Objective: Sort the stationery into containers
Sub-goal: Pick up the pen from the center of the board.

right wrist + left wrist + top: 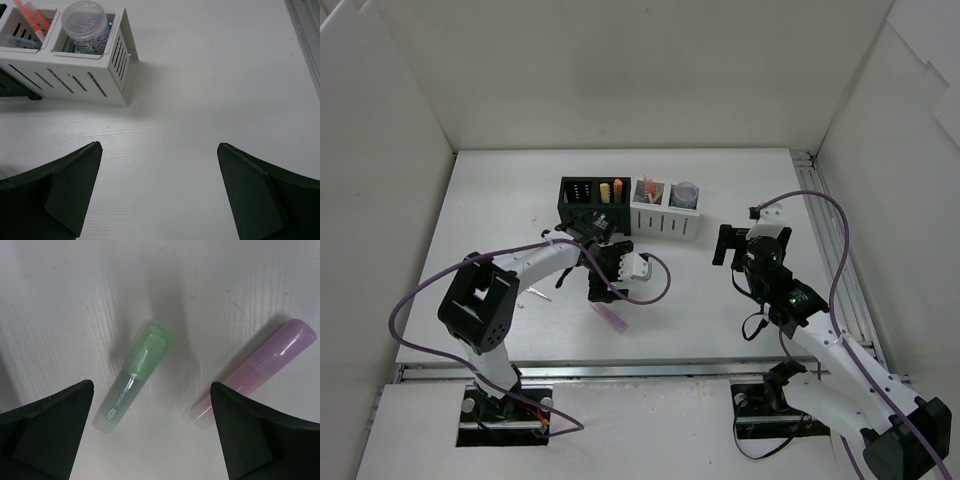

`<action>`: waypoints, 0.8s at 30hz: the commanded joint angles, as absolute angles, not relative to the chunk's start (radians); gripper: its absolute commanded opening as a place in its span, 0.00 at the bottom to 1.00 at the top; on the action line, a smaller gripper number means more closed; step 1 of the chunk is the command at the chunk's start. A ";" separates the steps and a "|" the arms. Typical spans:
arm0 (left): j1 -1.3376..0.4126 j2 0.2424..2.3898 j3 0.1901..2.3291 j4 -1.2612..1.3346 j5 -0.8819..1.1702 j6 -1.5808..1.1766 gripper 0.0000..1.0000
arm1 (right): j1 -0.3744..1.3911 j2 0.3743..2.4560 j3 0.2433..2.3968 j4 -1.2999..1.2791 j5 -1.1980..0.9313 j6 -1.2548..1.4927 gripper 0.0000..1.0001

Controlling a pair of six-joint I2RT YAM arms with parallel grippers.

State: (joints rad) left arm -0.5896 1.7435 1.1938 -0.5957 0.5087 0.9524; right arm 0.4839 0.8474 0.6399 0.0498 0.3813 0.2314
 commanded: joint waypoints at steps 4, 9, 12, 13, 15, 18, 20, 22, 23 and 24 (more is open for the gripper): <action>-0.606 1.781 1.262 -0.594 0.548 1.038 1.00 | 0.479 0.862 0.669 0.153 0.259 0.224 0.98; -0.606 1.868 1.367 -0.681 0.545 1.042 0.99 | 0.479 0.796 0.635 0.167 0.252 0.238 0.98; -0.606 1.910 1.416 -0.715 0.532 1.035 0.99 | 0.482 0.753 0.624 0.138 0.270 0.247 0.98; -0.606 1.907 1.414 -0.712 0.529 1.040 0.94 | 0.483 0.744 0.623 0.132 0.279 0.248 0.98; -0.615 1.914 1.414 -0.710 0.514 1.043 0.87 | 0.482 0.716 0.620 0.117 0.294 0.245 0.98; -0.636 1.924 1.401 -0.704 0.470 1.045 0.77 | 0.486 0.689 0.618 0.106 0.313 0.235 0.98; -0.649 1.930 1.379 -0.701 0.428 1.051 0.74 | 0.483 0.678 0.627 0.088 0.321 0.229 0.98; -0.660 1.934 1.353 -0.698 0.413 1.055 0.68 | 0.482 0.675 0.635 0.075 0.327 0.222 0.98; -0.669 1.937 1.342 -0.692 0.393 1.058 0.62 | 0.482 0.673 0.637 0.066 0.334 0.219 0.98; -0.669 1.937 1.324 -0.674 0.382 1.055 0.59 | 0.485 0.675 0.638 0.066 0.336 0.215 0.98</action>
